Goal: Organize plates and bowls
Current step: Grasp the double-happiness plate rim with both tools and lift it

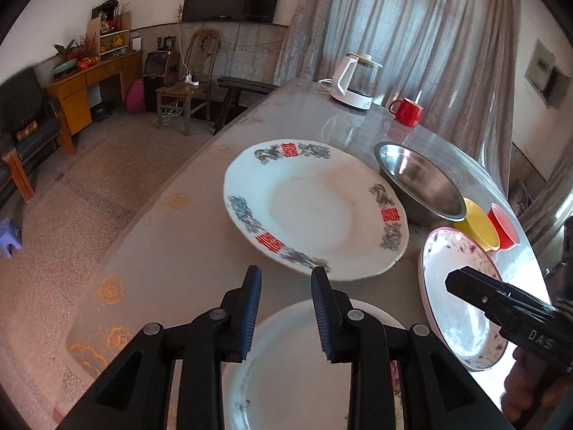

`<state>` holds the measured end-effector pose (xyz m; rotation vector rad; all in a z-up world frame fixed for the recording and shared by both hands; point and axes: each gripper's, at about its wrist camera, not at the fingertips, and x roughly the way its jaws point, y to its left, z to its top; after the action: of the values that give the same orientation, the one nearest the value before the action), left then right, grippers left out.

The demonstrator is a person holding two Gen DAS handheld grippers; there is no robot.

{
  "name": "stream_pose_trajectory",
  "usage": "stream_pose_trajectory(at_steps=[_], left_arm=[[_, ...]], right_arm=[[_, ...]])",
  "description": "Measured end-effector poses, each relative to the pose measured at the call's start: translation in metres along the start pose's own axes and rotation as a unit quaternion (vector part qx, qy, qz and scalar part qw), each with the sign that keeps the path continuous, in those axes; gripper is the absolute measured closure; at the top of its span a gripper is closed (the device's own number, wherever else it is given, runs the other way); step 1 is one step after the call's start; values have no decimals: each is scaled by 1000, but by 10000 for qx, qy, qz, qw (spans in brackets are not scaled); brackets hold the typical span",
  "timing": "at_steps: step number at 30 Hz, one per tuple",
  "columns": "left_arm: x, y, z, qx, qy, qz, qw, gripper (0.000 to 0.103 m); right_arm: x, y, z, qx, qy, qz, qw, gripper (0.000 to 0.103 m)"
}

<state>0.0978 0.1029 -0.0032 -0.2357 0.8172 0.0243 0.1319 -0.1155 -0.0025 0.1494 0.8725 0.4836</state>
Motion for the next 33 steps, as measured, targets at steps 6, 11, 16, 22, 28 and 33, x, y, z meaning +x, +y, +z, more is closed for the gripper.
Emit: stream_pose_trajectory(at_steps=[6,11,16,22,28,33], left_arm=[[20,34,25,-269,106,58,9996,74],[43,50,41,-428,257,-32,9987,69],[67,57,59,-420,375,-187,9982,65],[94,54,73,-295,532,-358,9975,65],[116,52,86,-341,684,-526,9957,66],[118,48,87,-321,705,-499,9957,70]], right_arm=[[26,-1,26,174,68,102,9998,54],[49,0,43,273,181,171,9993,54],[73,-1,55,254,351,5,9991,54],[97,3,64,156,496,-93,9986,54],[113,11,65,-81,662,-248,9975,57],[116,16,65,-190,681,-367,9968,57]])
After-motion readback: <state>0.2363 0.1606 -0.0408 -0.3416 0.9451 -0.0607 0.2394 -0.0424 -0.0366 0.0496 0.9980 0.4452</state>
